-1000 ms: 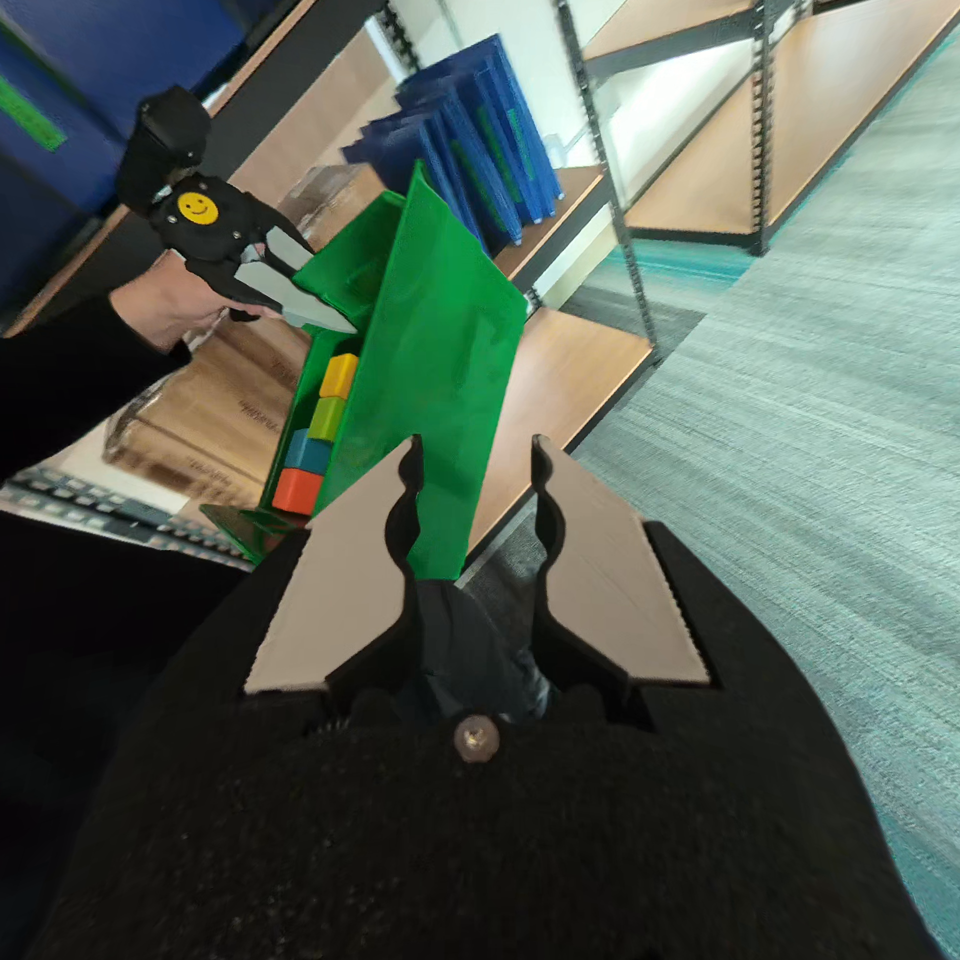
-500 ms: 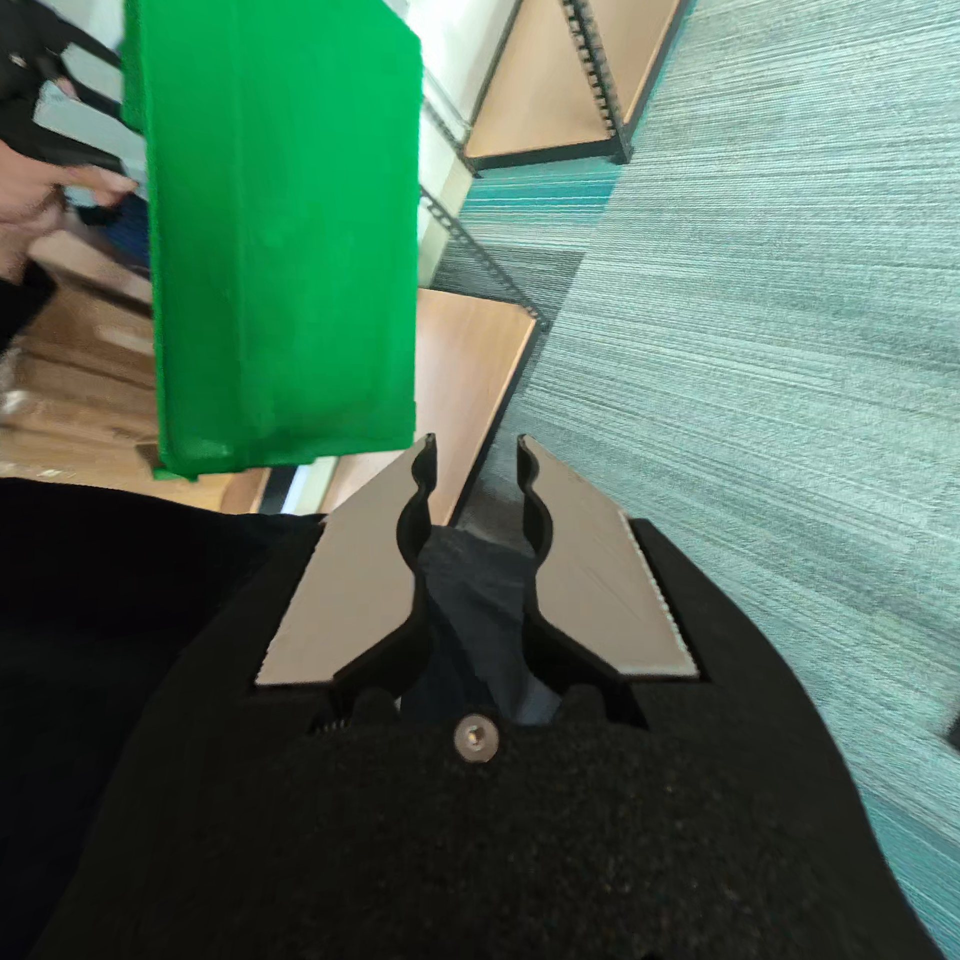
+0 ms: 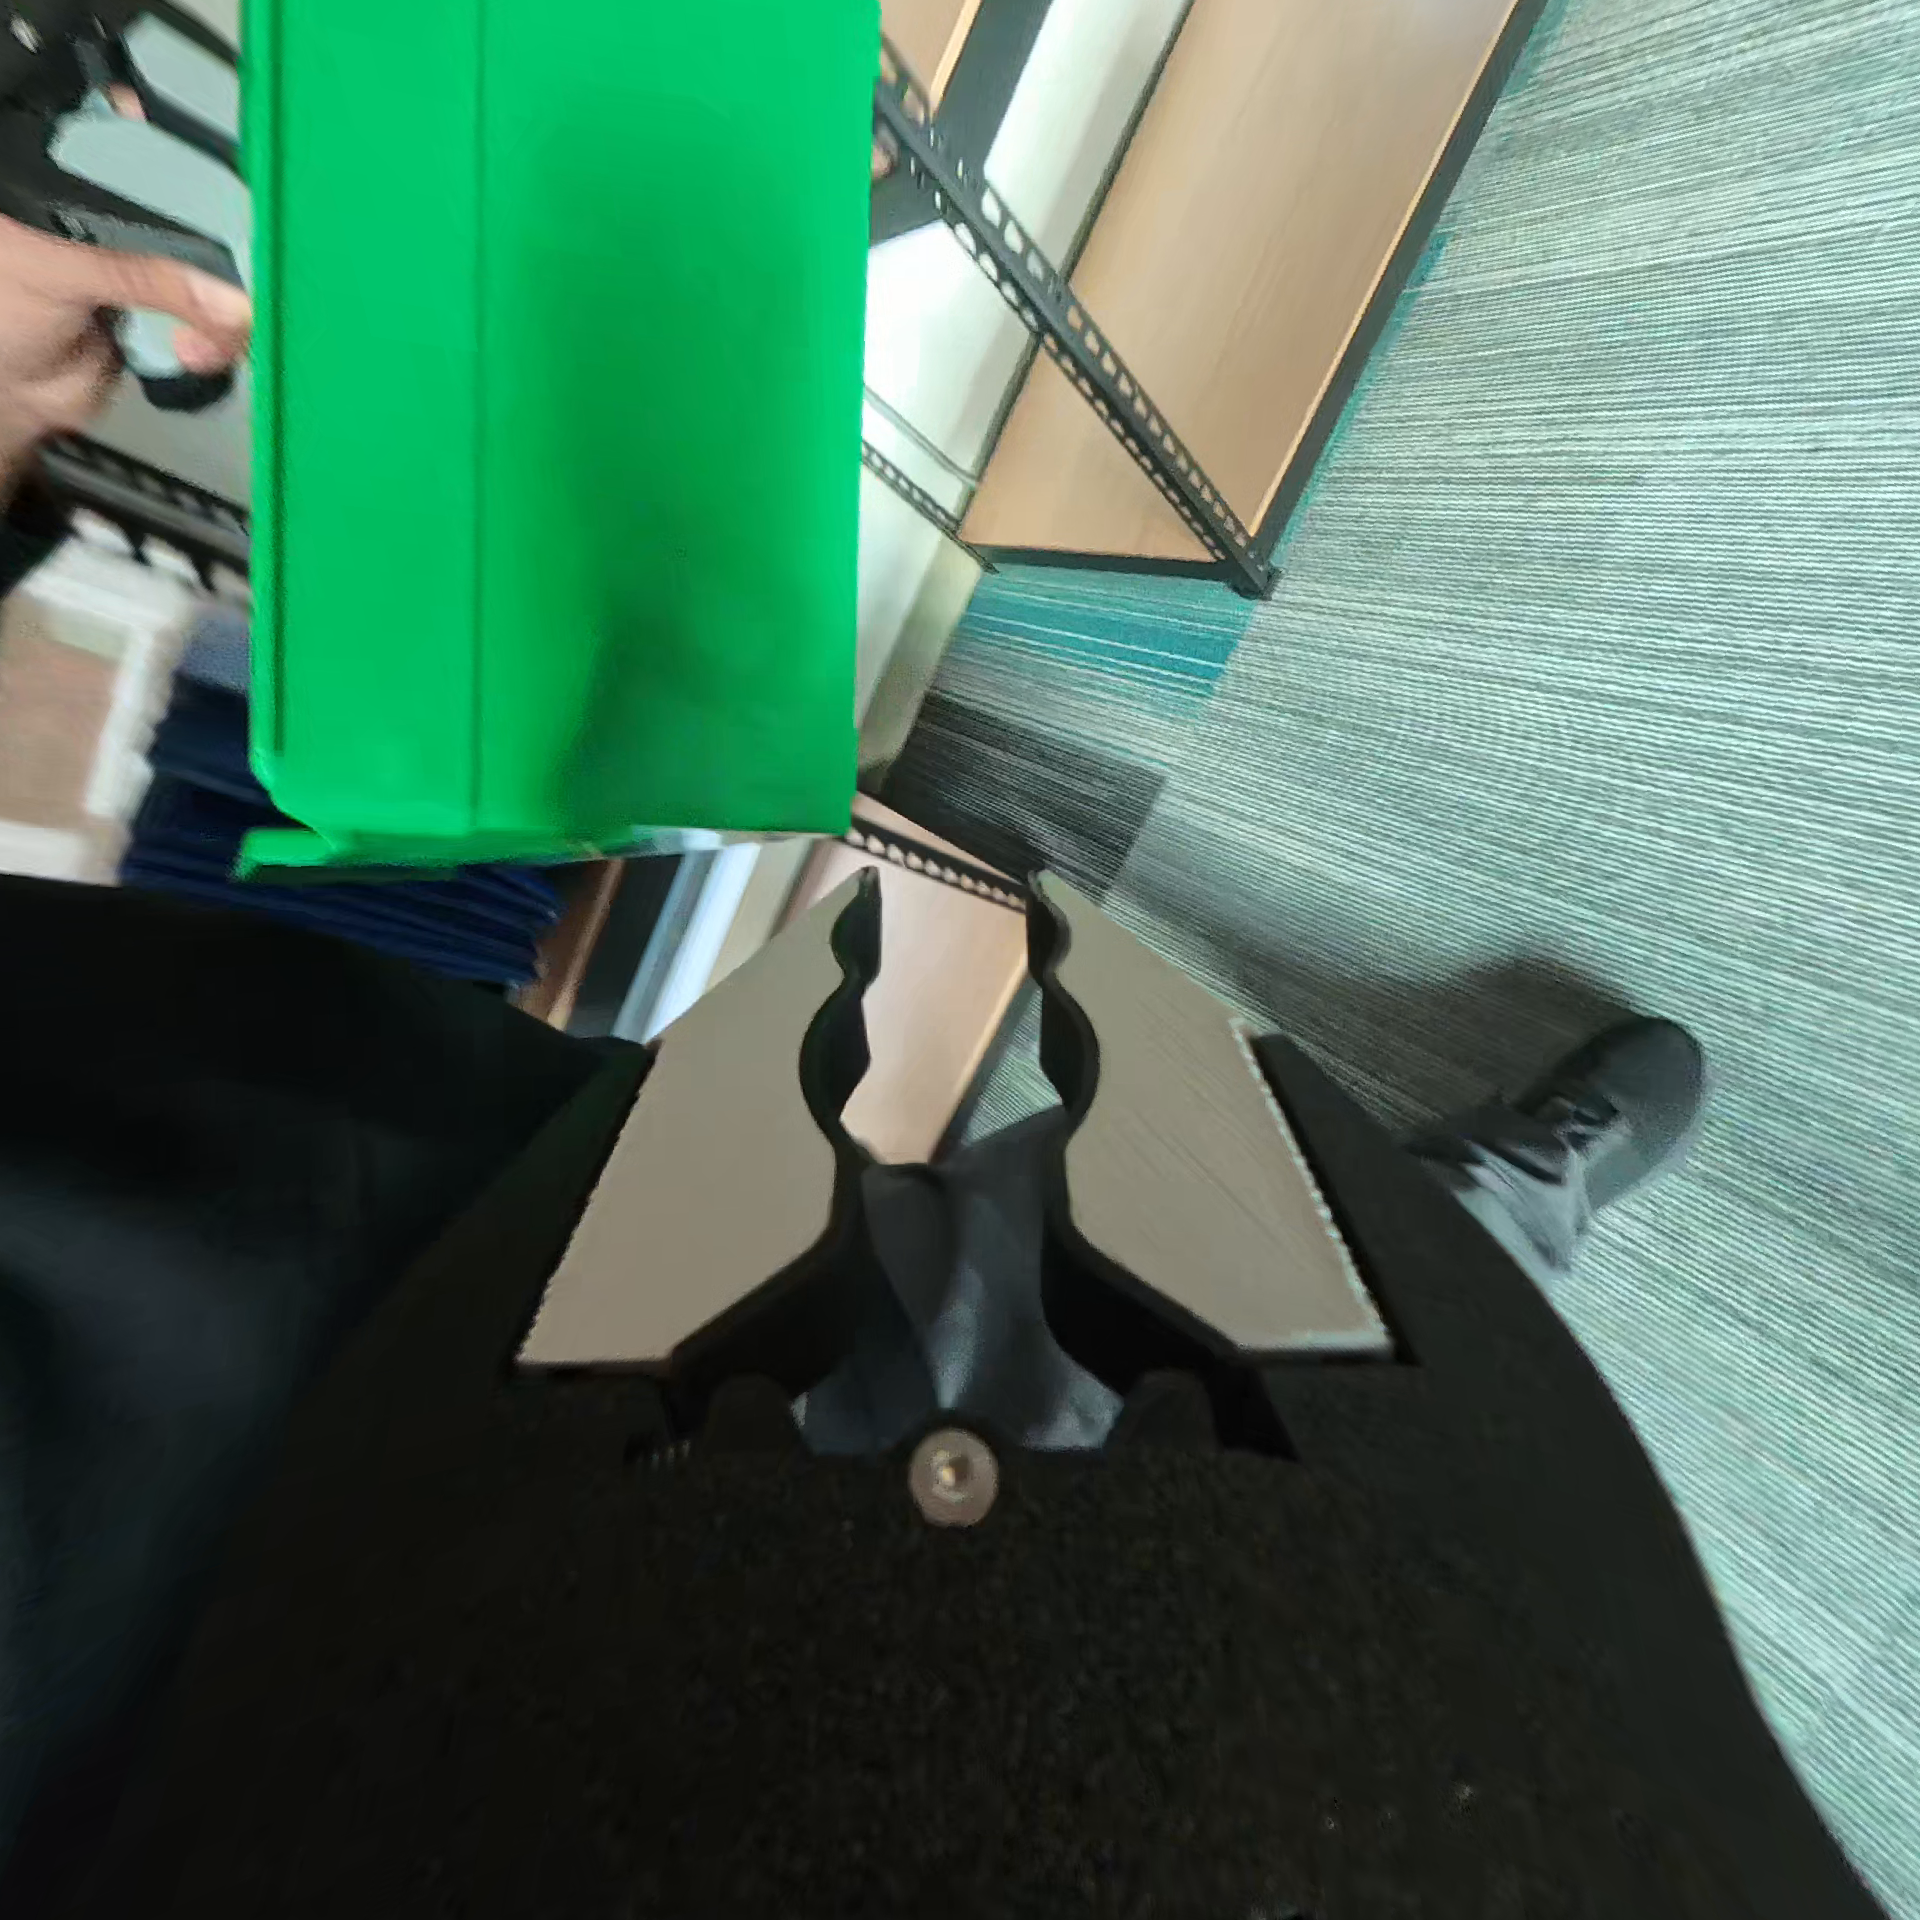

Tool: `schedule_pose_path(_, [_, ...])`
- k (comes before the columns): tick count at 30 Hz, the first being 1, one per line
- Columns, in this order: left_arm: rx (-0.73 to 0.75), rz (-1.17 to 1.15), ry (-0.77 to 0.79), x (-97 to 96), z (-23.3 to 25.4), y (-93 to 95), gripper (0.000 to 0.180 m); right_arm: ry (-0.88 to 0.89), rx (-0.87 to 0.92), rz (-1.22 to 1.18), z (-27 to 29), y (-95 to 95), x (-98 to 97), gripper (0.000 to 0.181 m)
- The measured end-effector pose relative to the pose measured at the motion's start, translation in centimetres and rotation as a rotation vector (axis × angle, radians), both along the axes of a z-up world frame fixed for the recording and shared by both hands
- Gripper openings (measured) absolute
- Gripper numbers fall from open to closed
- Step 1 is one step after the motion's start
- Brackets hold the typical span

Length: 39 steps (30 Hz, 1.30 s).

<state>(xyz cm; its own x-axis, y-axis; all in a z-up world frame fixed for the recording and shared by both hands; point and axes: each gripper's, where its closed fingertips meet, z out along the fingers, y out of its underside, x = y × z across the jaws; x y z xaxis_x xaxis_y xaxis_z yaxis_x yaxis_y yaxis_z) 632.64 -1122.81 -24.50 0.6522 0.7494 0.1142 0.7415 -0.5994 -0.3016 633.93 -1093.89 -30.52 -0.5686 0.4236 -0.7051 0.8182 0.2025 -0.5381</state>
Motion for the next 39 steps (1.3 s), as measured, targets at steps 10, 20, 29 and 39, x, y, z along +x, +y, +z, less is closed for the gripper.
schedule_pose_path(10, [0.079, 0.069, 0.042, -28.9, 1.8, -4.2, 0.003, 0.230, 0.095, 0.018, 8.9, -1.9, -31.3, 0.027])
schedule_pose_path(20, [0.181, -0.204, -0.020, -57.0, -5.0, -4.5, 0.003, 0.048, 0.343, -0.250, 1.4, -2.9, -46.5, 0.026])
schedule_pose_path(29, [0.128, -0.509, -0.020, -75.5, -3.8, 1.3, 0.003, -0.078, 0.481, -0.580, -1.0, 1.6, -51.9, 0.027])
schedule_pose_path(39, [0.033, -0.476, -0.029, -85.3, -2.8, 8.2, 0.003, -0.032, 0.472, -0.639, -5.9, 10.3, -63.6, 0.029])
